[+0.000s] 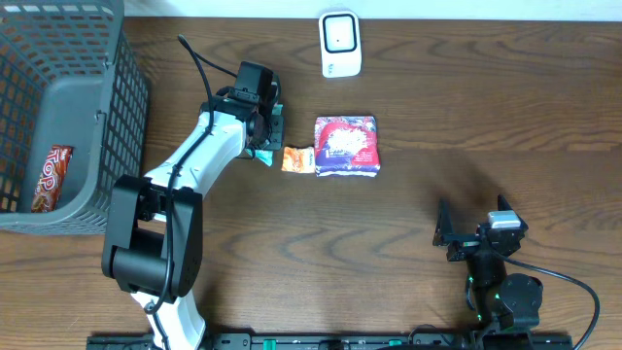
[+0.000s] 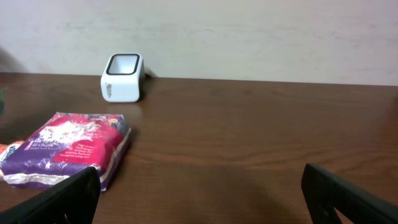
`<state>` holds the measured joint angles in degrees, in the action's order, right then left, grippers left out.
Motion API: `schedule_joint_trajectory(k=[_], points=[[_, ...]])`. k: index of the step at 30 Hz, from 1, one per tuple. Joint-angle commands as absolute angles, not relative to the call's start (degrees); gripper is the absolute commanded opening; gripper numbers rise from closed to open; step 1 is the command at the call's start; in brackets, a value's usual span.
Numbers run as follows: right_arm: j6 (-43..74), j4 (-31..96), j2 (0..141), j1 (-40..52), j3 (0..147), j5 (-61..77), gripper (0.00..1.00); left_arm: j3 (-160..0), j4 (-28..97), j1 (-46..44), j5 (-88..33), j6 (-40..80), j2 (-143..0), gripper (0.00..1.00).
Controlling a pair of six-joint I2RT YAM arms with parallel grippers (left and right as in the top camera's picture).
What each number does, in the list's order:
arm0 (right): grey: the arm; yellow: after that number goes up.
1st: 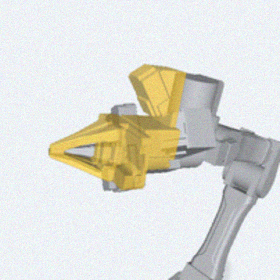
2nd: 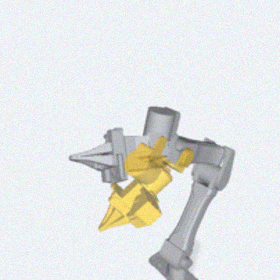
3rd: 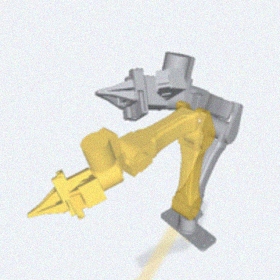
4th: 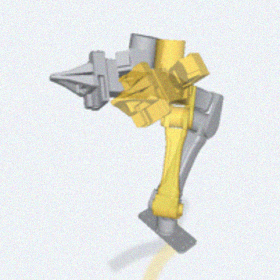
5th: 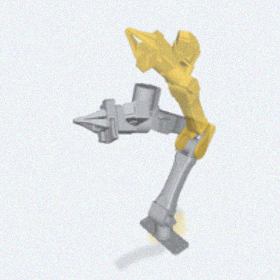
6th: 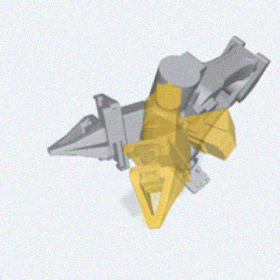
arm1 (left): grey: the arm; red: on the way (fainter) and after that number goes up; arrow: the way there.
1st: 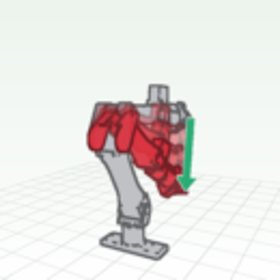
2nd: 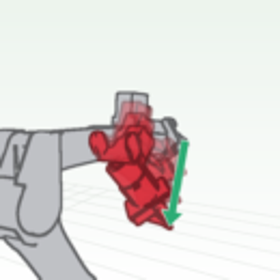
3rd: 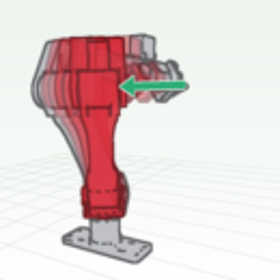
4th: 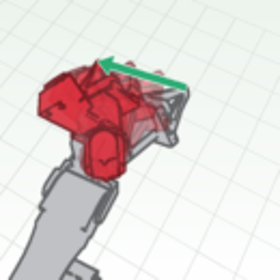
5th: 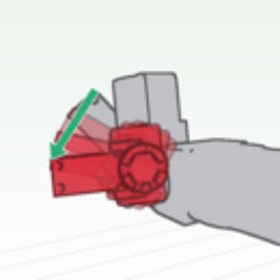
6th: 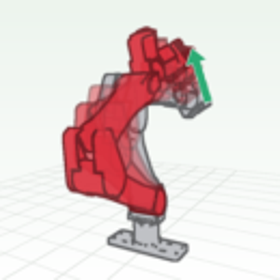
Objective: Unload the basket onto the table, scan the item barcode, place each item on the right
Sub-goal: 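Lower the wipes pack left of the orange pack and release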
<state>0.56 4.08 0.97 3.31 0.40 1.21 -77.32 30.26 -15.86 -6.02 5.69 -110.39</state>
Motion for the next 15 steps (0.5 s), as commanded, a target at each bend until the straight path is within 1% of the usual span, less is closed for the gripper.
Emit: schedule_joint_trajectory(k=[1,9,11,15], points=[[-0.3,4.34,0.75,3.79,0.36,0.75,0.99,-76.77,30.98,-15.88,-5.54,4.73,-111.35,0.08],[-0.3,4.34,0.75,3.79,0.36,0.75,0.99,-76.66,31.0,-16.93,-5.54,4.73,-111.35,0.09],[-0.27,4.34,0.75,3.79,0.36,0.75,0.99,-76.66,30.98,-16.91,-5.54,4.73,-111.35,0.14],[-0.27,4.34,0.75,3.79,0.36,0.75,0.99,-76.66,30.98,-16.97,-5.58,4.73,-111.35,0.17]])
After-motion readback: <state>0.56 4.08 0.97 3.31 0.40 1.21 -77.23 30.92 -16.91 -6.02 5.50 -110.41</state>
